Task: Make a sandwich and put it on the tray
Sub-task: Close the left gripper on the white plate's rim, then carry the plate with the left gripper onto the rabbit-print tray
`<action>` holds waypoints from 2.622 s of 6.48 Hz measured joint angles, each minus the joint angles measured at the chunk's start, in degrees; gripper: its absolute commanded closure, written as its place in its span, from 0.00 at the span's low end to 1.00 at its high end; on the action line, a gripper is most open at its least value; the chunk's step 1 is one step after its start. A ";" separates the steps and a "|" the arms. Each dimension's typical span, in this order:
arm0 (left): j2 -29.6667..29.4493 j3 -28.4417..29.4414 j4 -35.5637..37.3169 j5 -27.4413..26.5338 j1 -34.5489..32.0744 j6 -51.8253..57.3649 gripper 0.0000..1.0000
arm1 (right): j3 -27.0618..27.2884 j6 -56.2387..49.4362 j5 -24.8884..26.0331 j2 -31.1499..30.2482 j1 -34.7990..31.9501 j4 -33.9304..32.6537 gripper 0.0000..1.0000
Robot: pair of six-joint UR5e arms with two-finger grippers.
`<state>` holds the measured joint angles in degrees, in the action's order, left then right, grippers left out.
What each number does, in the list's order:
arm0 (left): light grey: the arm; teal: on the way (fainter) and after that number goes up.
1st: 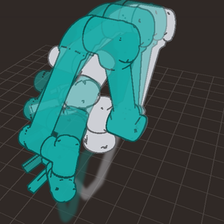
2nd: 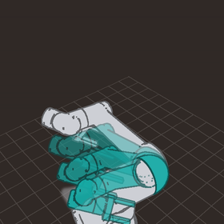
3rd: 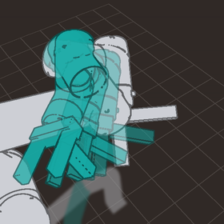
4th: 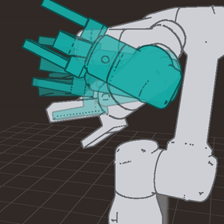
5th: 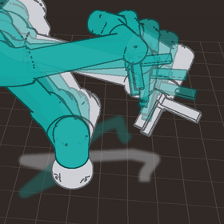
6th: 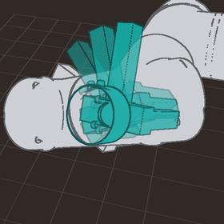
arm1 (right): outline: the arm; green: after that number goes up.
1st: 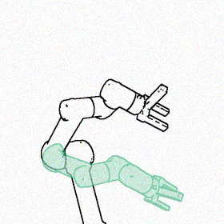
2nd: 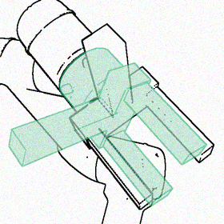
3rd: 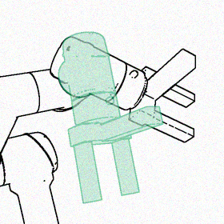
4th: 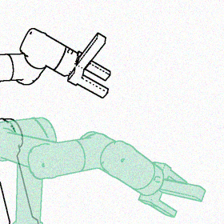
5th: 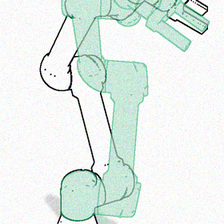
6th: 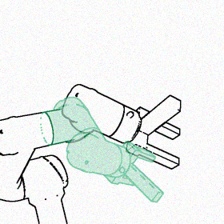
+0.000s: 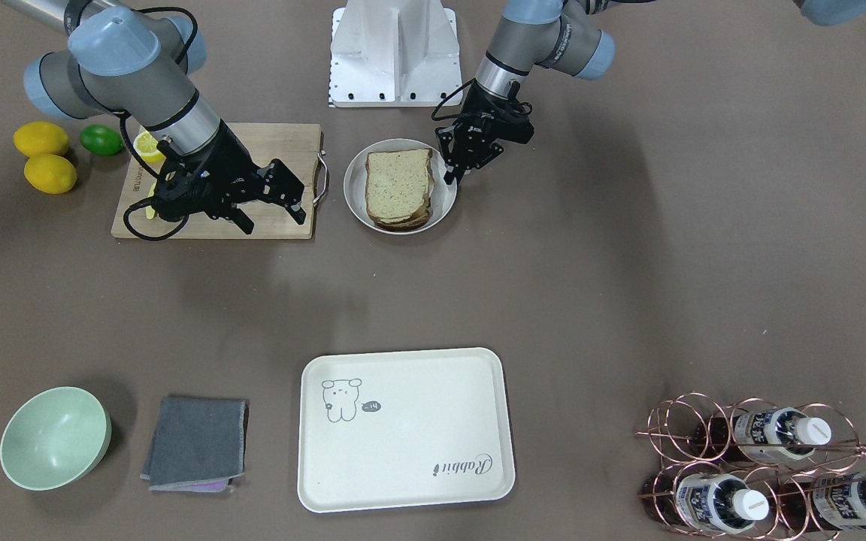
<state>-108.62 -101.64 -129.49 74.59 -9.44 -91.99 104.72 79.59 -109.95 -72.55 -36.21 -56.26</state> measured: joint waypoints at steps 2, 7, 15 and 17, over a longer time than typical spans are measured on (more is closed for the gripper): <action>-0.01 -0.64 0.08 -0.29 0.04 0.00 1.00 | 0.34 0.17 -0.02 -0.17 0.00 0.00 0.01; -2.95 -4.80 7.36 9.95 -8.72 0.21 1.00 | 0.61 -0.30 -0.79 -0.43 -0.08 0.01 0.01; -25.85 25.44 4.36 20.46 -27.55 -14.22 1.00 | -0.18 -8.51 -8.41 -3.41 -7.05 -0.48 0.01; -28.96 36.25 -2.51 18.75 -28.89 -16.21 1.00 | -0.40 -8.56 -8.29 -3.22 -7.05 -0.54 0.01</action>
<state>-137.57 -65.39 -132.00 93.34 -38.33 -108.20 104.32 71.02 -118.24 -75.77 -43.27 -56.79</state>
